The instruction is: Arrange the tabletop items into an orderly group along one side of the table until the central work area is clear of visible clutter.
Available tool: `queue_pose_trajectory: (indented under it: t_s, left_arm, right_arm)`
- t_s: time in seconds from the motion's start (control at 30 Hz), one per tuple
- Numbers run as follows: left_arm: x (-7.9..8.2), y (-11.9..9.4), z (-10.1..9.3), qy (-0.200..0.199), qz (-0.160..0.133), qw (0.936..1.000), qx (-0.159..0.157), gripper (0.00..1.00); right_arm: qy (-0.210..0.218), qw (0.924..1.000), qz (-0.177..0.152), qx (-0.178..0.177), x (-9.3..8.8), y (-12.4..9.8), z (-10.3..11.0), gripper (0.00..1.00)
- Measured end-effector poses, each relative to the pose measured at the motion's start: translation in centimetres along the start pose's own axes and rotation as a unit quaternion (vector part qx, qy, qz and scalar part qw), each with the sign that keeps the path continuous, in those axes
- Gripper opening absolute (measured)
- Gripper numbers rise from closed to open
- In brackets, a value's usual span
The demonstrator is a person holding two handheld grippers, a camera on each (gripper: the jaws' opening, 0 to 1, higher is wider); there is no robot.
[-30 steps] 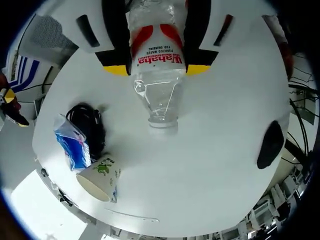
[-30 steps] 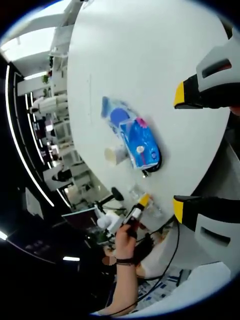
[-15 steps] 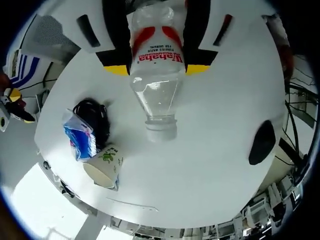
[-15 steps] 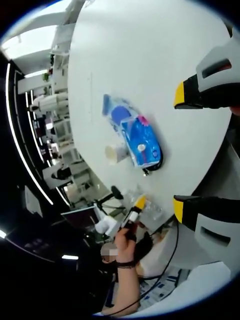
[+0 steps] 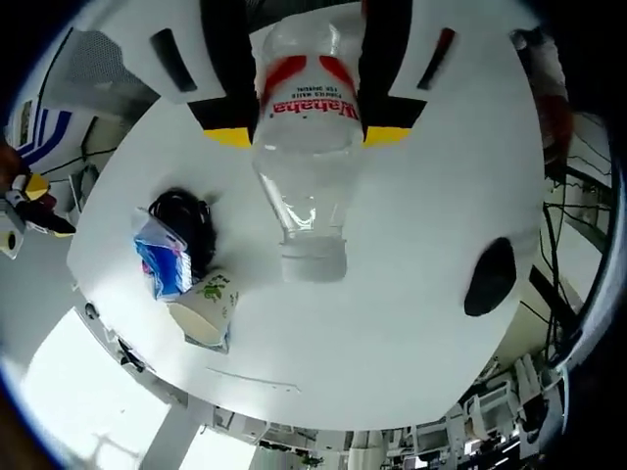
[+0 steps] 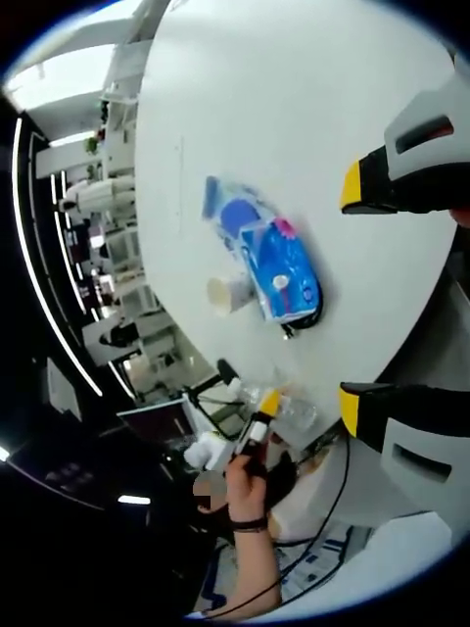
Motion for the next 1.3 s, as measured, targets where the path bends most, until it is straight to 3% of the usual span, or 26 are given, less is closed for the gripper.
queue_pose_trajectory:
  t_s: [0.57, 1.3]
  left_arm:
    - [-1.1, -2.0, 0.1, 0.002, -0.028, 0.9996, 0.005, 0.39]
    - [-3.1, -4.6, 0.0, -0.003, -0.080, 0.9961, 0.037, 0.38]
  right_arm:
    - [0.000, 1.0000, 0.000, 0.001, 0.0, 0.1, 0.0, 0.71]
    - [-0.006, 0.9999, 0.007, 0.011, 0.0, 0.4, 0.0, 0.70]
Point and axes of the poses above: the point that each gripper's makers call its tool centre point, and the gripper's own axes: y roughly forward along the fingers, z roughly to its left, x roughly out of its top, the point moved 9 cm from there along -y, roughly backward along the fingers, and after that the axes turned 8 degrees about -y, right-handed, at the moved point
